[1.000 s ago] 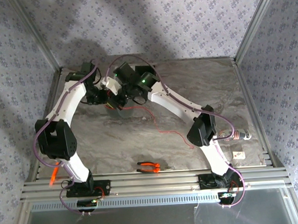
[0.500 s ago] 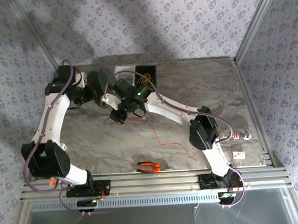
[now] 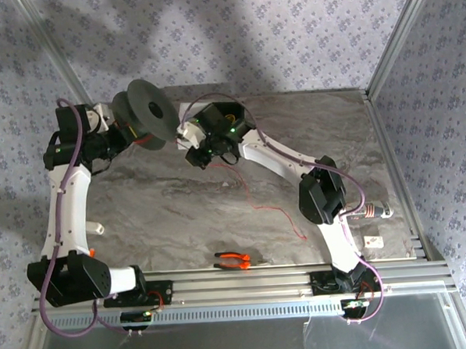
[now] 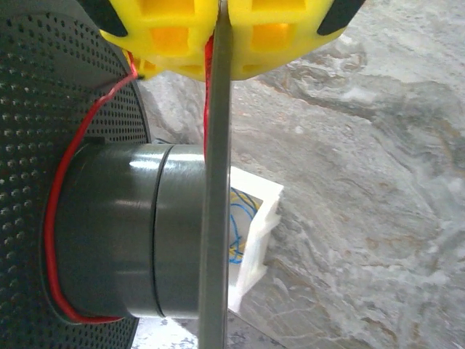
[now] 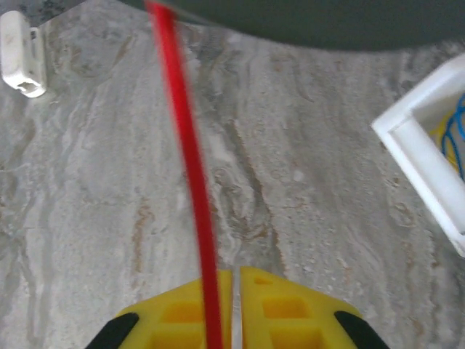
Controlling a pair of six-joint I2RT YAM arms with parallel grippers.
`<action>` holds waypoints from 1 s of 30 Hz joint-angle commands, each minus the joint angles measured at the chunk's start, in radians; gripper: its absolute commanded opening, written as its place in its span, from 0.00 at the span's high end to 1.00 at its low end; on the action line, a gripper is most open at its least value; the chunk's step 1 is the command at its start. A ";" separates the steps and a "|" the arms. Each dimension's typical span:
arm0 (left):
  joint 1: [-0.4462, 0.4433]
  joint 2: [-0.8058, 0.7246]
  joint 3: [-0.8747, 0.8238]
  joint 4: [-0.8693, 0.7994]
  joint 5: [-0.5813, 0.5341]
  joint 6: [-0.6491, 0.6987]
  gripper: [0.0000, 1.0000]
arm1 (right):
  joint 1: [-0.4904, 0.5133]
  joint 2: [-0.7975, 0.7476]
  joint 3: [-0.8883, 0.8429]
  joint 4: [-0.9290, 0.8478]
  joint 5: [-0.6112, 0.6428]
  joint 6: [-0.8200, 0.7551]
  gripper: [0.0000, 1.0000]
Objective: Wrap the cables
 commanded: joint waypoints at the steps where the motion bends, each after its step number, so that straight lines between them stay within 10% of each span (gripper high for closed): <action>1: 0.055 -0.067 0.023 0.177 0.060 -0.050 1.00 | -0.043 0.008 -0.070 -0.062 -0.004 -0.004 0.85; 8: 0.113 -0.090 0.017 0.184 0.113 -0.060 1.00 | -0.118 -0.060 -0.227 0.022 -0.050 0.012 0.59; 14: 0.130 -0.093 0.029 0.165 0.121 -0.048 1.00 | -0.158 -0.116 -0.353 0.076 -0.080 0.022 0.56; 16: 0.130 -0.095 0.029 0.166 0.122 -0.048 1.00 | -0.168 -0.129 -0.385 0.091 -0.084 0.026 0.62; 19: 0.132 -0.094 0.033 0.167 0.139 -0.048 1.00 | -0.184 -0.146 -0.428 0.116 -0.085 0.034 1.00; 30: 0.053 -0.043 0.140 -0.110 0.282 0.278 1.00 | -0.286 -0.091 -0.328 0.006 -0.016 0.028 1.00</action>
